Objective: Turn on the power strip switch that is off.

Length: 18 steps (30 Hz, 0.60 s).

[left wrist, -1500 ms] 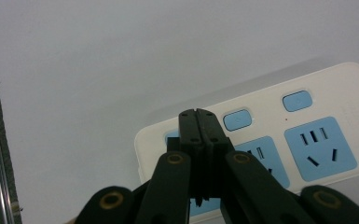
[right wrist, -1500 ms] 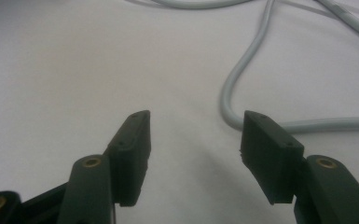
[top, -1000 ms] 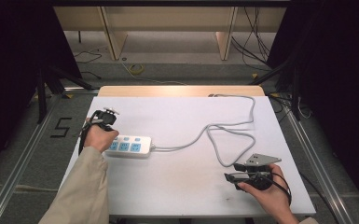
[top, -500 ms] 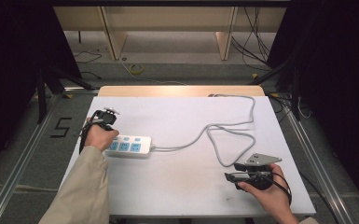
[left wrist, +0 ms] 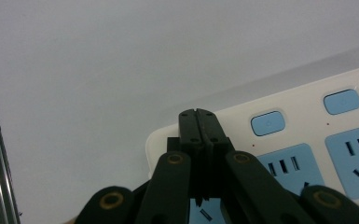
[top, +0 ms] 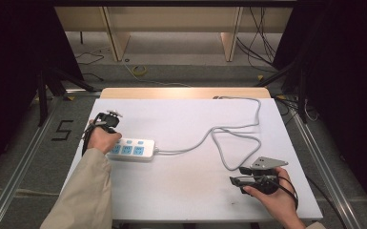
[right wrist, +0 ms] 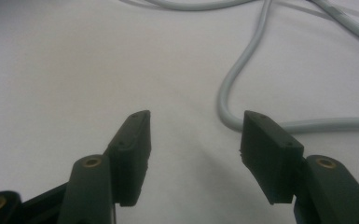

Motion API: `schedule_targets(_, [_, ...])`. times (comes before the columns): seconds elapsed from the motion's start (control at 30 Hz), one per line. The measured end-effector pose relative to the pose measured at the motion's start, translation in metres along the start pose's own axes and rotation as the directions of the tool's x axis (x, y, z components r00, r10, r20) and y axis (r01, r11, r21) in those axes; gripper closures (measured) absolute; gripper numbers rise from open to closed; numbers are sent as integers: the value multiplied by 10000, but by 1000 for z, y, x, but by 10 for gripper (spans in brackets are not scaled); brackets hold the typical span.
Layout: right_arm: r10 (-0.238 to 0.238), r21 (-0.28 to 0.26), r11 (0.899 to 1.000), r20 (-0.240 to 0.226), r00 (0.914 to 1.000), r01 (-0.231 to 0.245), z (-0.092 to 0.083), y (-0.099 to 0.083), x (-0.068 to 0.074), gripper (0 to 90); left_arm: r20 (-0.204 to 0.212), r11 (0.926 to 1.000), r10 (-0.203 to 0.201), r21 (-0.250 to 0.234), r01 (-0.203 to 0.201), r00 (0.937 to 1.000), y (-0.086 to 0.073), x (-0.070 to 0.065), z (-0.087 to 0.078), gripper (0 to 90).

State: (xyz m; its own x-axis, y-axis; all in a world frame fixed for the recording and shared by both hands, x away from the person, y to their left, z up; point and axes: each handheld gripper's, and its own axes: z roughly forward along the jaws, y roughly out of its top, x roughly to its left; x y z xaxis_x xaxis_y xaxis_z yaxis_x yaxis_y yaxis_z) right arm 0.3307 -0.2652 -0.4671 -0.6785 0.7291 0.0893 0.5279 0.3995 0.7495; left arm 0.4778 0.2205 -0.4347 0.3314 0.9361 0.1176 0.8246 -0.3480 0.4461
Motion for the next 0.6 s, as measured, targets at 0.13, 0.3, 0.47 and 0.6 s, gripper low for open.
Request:
schedule_targets(0.13, [-25,0,10000,6,10000,25,0,0,0,438,-2,10000,14,30,-14,10000,0,1,1,898])
schedule_targets(0.3, [-13,1,10000,7,10000,13,0,0,0,439,0,10000,-2,68,2,10000,1,0,2,898])
schedule_targets(0.47, [-32,-5,10000,9,10000,32,0,0,0,439,26,10000,-4,81,4,10000,1,-1,3,898])
schedule_targets(0.6, [-41,-2,10000,11,10000,41,0,0,0,439,41,9999,39,155,-40,10000,2,-2,4,898])
